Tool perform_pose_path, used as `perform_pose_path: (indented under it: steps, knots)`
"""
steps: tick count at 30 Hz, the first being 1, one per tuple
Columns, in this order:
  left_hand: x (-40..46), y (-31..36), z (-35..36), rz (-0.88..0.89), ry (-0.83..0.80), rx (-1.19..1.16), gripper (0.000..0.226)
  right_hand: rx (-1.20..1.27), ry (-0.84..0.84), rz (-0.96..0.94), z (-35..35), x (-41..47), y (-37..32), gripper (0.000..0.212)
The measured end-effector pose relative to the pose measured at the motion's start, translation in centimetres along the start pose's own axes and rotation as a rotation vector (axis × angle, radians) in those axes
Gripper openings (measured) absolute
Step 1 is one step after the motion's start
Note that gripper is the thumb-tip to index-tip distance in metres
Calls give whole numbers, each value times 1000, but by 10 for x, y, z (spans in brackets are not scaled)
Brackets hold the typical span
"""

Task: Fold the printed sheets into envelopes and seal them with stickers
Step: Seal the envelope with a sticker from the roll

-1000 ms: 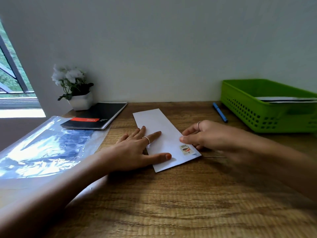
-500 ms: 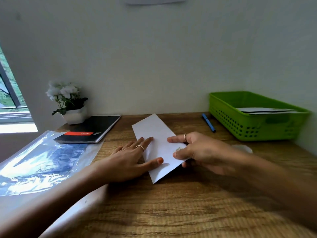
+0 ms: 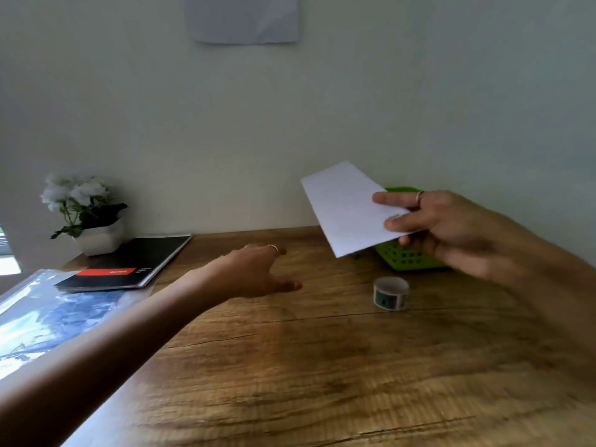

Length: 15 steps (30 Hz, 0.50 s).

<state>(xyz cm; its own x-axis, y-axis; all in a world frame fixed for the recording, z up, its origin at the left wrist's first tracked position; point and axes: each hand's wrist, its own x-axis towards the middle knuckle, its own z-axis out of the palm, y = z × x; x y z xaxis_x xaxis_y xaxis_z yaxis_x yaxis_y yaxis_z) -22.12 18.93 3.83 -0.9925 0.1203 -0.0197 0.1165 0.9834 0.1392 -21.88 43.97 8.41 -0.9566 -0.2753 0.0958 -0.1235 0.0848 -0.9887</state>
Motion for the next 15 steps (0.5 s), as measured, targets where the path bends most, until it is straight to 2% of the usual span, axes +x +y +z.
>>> perform_pose_path:
  steps: [2,9,15]
  knots:
    - [8,11,0,23,-92,6,79,85,50,6,-20,-1,-7,42]
    - [28,34,4,9,-239,110,83,361,166,52,-77,10,-11,21]
    - [35,40,3,0,-321,211,81,335,229,99,-101,31,3,11]
